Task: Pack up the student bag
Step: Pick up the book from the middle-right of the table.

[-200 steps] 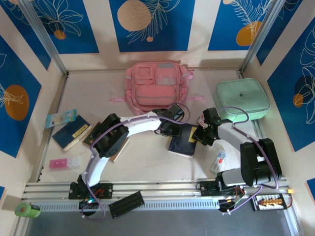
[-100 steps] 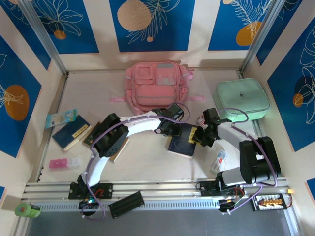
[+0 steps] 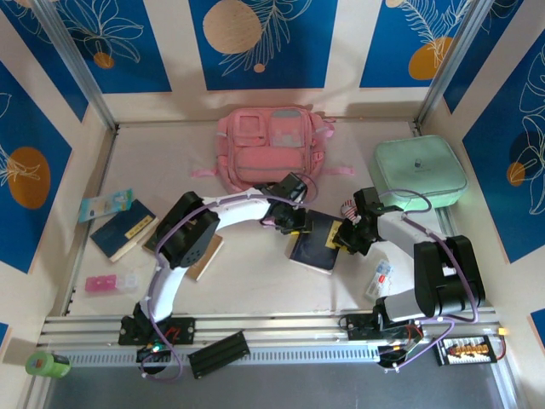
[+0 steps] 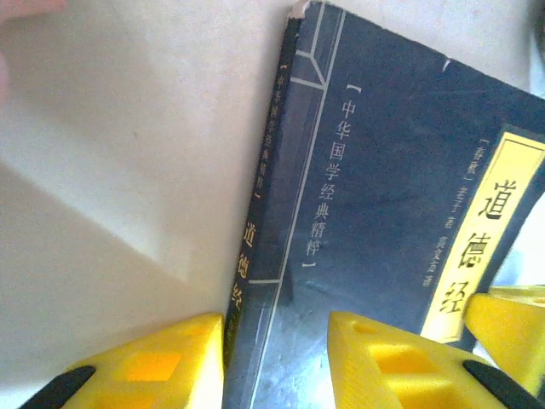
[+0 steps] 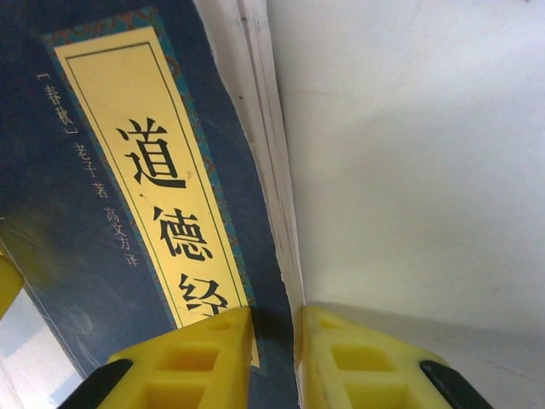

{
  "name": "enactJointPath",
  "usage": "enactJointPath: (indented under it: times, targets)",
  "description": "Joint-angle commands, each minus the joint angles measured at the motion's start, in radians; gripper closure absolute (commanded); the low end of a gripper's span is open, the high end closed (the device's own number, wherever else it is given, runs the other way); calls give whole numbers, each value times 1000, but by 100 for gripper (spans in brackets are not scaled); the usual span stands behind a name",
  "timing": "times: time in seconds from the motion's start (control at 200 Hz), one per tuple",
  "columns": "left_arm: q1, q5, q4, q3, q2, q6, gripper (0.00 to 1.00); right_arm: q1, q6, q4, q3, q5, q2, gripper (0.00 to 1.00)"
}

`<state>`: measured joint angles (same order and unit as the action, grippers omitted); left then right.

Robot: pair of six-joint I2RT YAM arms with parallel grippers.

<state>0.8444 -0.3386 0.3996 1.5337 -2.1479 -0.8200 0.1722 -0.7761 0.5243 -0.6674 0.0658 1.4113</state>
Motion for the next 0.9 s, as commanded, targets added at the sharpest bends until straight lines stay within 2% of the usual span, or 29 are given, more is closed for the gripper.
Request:
enactJointPath:
  times: [0.0, 0.27, 0.535, 0.7, 0.895]
  targets:
    - [25, -201, -170, -15, 51, -20, 65, 0, -18, -18, -1, 105, 10, 79]
    - [25, -240, -243, -102, 159, 25, 70, -16, -21, -15, 11, 96, 0, 80]
    - [27, -220, -268, -141, 153, 31, 76, -18, -29, -13, 16, 59, 2, 84]
    - [27, -236, -273, -133, 128, 43, 77, -17, -28, 0, 4, 42, 17, 86]
    - [27, -223, -220, -112, 106, 80, 72, -16, -37, 8, -5, 25, 21, 88]
